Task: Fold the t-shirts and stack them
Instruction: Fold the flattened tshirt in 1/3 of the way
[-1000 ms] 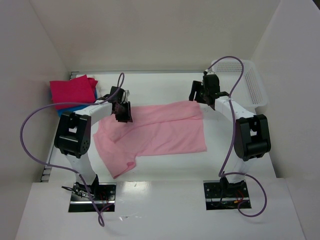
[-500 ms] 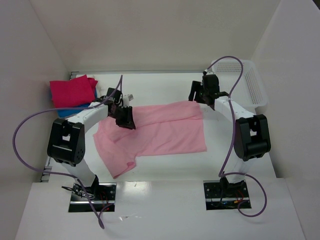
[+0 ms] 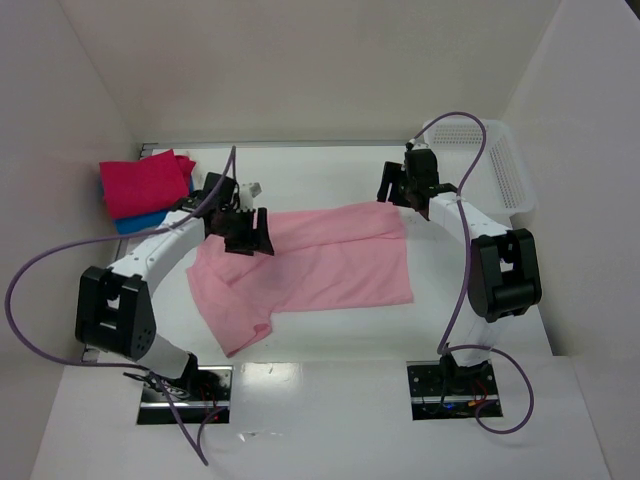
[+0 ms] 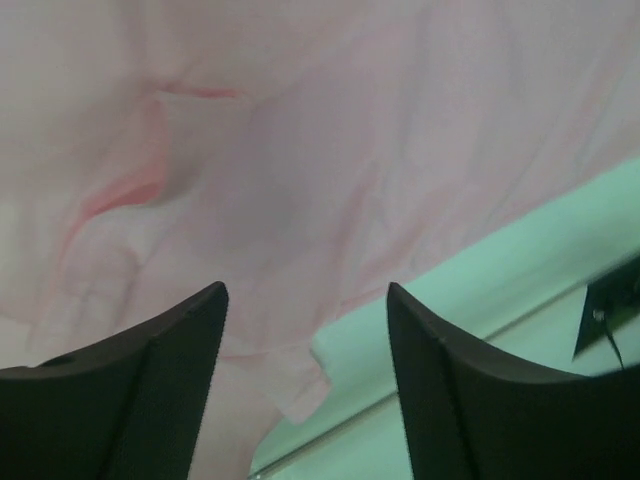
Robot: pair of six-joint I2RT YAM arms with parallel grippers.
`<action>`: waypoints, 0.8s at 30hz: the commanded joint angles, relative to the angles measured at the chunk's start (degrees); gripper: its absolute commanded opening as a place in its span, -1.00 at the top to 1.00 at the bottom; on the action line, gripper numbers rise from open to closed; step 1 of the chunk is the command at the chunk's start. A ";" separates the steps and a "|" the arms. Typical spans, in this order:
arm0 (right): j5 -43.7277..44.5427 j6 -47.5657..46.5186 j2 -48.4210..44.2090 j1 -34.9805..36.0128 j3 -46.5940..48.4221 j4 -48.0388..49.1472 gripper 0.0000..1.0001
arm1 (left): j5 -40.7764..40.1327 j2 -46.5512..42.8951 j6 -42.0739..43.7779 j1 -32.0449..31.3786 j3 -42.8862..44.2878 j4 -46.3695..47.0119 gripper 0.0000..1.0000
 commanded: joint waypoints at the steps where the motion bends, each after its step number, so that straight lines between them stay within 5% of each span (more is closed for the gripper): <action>1: 0.91 -0.69 -2.50 0.62 -0.39 0.99 -0.52 | -10.03 -2.45 -4.27 2.71 1.01 5.06 -0.54; 8: 0.91 -0.69 -2.76 0.62 -0.92 0.99 -0.52 | -10.65 7.11 -1.90 4.20 1.23 7.91 -0.57; 14: 0.46 -0.69 -2.76 0.62 -0.92 0.99 -0.52 | -9.68 12.31 -1.52 4.20 1.23 10.20 -0.18; 18: -1.38 -0.69 -2.01 1.67 -0.92 0.99 -0.27 | -8.15 12.84 -1.35 3.59 1.23 10.73 0.15; 24: -1.38 -0.69 0.58 2.82 0.31 0.46 -0.21 | -3.81 13.37 0.47 2.01 1.23 8.09 0.57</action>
